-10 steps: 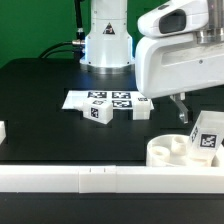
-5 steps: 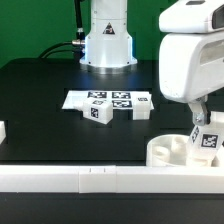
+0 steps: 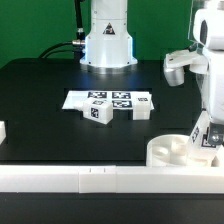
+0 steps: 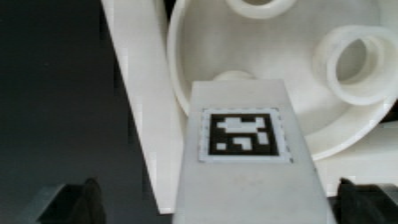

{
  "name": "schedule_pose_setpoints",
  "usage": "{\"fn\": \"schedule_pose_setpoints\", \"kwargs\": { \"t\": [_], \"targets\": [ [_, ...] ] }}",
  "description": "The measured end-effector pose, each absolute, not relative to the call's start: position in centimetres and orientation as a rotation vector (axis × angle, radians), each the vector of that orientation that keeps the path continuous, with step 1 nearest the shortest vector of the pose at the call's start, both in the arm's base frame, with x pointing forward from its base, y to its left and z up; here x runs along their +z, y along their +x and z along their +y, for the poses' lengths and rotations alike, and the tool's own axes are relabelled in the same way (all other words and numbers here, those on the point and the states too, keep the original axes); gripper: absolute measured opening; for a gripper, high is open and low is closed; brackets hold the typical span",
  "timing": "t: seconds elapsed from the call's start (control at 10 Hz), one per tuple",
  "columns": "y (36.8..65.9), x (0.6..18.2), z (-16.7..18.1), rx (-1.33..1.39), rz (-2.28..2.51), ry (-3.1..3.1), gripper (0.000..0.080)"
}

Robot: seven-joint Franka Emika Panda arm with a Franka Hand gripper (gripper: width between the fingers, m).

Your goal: Assemble stool

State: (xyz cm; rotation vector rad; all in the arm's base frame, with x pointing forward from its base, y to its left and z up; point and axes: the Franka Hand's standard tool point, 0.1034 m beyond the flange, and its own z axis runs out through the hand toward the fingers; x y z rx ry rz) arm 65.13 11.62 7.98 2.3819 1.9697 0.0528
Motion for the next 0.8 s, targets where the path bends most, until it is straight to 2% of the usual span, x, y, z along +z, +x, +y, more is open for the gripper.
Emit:
{"fn": "schedule_pose_setpoints", "kwargs": {
  "t": [0.1,0.2,0.3,0.4,0.6,0.8],
  "targets": [
    [65.12,7.96,11.59,0.053,1.937,2.409,0.0648],
    [65.11,7.9,11.54,0.052,1.937,2.409,0.0555],
    [65.1,7.89,11.56,0.054,1.895,2.444,0.0555],
    [64.94,7.82,11.51,0.047,1.788,2.529,0.037],
    [65.1,7.9,11.22,0.074,1.442,2.754,0.0338],
    [64.94,7.6,11.44,0.09,0.805,3.04,0.0338]
  ]
}}
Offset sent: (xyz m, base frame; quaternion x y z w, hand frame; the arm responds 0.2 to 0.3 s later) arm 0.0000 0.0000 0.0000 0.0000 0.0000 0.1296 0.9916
